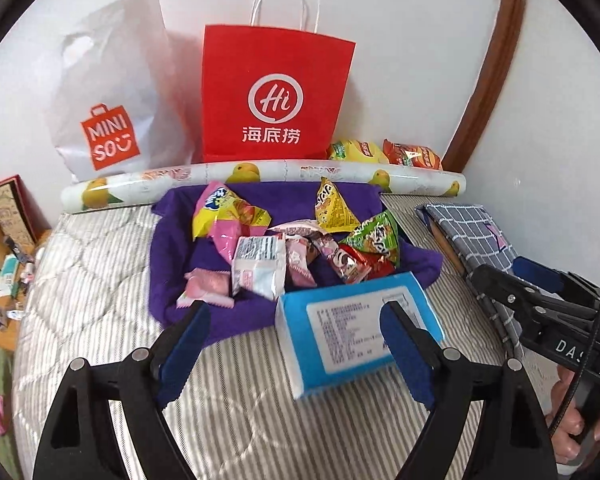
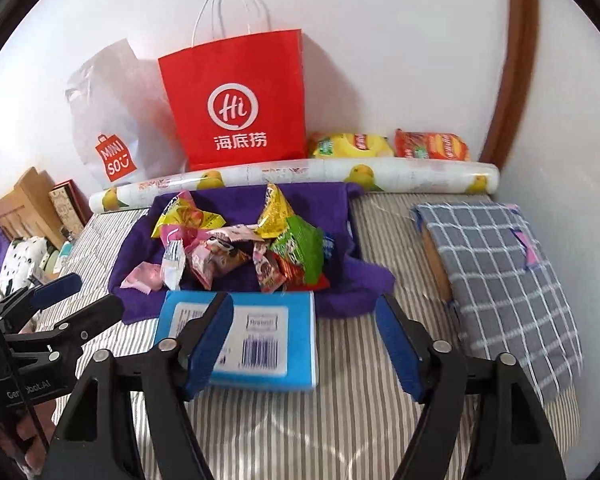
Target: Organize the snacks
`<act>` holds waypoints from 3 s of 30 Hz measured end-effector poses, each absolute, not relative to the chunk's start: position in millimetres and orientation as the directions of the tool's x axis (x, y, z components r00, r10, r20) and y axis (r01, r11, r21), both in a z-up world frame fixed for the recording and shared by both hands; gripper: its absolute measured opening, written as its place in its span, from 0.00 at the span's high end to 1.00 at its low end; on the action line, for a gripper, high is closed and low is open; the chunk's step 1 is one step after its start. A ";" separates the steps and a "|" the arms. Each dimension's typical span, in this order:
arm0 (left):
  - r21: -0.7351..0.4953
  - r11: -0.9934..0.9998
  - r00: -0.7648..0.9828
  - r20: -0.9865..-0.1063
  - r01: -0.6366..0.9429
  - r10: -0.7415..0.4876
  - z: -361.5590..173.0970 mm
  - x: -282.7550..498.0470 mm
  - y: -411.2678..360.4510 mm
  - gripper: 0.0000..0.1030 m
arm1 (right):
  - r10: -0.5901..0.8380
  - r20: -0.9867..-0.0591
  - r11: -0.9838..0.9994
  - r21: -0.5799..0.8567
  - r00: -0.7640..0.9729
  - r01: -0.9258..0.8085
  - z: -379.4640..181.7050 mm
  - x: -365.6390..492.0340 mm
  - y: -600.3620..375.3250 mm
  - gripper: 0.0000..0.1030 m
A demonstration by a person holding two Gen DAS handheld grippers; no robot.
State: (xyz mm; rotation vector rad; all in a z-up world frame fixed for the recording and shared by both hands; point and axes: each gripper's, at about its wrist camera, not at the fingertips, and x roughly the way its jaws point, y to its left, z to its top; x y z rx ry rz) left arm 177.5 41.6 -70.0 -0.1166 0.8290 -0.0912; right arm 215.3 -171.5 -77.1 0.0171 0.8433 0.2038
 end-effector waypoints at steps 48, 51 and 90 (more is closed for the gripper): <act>-0.086 0.996 0.796 -0.602 0.006 -0.057 -16.2 -18.0 -0.3 0.15 | 0.139 -0.593 0.989 0.120 0.793 -0.083 -37.9 -12.0 -222.7 0.00; -0.093 0.996 0.798 -0.600 0.009 -0.064 -16.1 -19.4 -0.7 0.15 | 0.143 -0.599 0.989 0.120 0.788 -0.088 -39.6 -11.8 -221.2 0.00; -0.106 0.994 0.796 -0.601 0.011 -0.073 -20.2 -23.4 2.4 0.15 | 0.142 -0.593 0.988 0.128 0.793 -0.082 -39.3 -23.0 -215.6 0.00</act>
